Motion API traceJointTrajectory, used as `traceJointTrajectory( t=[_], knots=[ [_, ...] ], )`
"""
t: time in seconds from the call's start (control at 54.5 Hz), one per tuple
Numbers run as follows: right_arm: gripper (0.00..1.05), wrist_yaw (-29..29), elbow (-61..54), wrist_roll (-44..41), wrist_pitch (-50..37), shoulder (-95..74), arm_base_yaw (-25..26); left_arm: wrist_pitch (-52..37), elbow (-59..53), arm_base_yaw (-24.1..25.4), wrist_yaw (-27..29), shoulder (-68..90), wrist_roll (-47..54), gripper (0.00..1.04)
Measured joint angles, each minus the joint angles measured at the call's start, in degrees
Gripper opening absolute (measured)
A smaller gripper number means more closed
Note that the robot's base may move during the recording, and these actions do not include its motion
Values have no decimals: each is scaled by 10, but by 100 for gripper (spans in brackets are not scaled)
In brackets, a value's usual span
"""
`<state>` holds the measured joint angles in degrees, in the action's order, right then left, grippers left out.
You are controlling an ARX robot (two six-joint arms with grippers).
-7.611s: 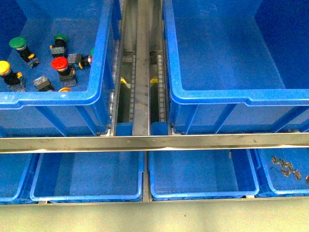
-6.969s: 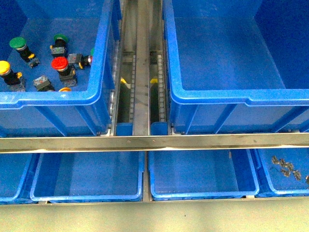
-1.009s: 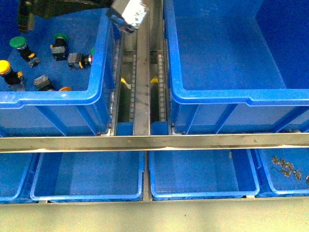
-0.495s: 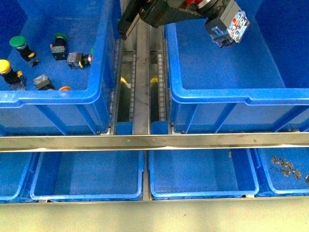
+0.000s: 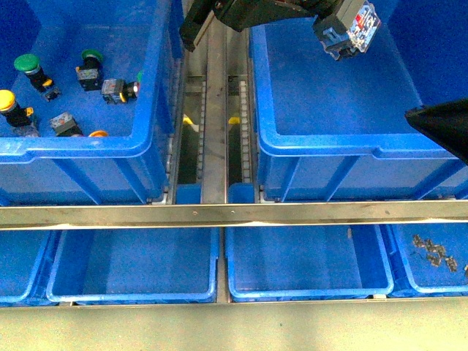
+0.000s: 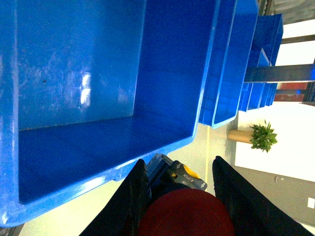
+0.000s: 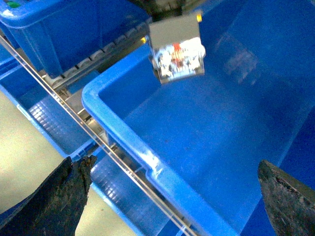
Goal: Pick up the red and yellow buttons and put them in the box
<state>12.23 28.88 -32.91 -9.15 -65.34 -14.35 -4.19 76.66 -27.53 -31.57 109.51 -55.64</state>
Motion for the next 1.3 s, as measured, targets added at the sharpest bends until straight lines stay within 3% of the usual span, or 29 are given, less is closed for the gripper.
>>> traceJointTrajectory(
  t=[0.312, 0.807, 0.88, 1.119, 1.302],
  knots=[
    [99, 13, 83, -107, -62, -134, -10, -2, -3, 2, -3, -8, 0, 33],
    [99, 19, 165, -115, -66, -218, -61, -3, -8, 11, -10, -8, 1, 33],
    [89, 21, 166, -112, -63, -220, -62, -3, -8, 11, -12, -8, 1, 33],
    [37, 17, 172, -99, -59, -222, -61, -3, -8, 13, -12, -8, 2, 33],
    [34, 16, 172, -87, -60, -222, -62, -3, -8, 14, -10, -8, 3, 33]
  ],
)
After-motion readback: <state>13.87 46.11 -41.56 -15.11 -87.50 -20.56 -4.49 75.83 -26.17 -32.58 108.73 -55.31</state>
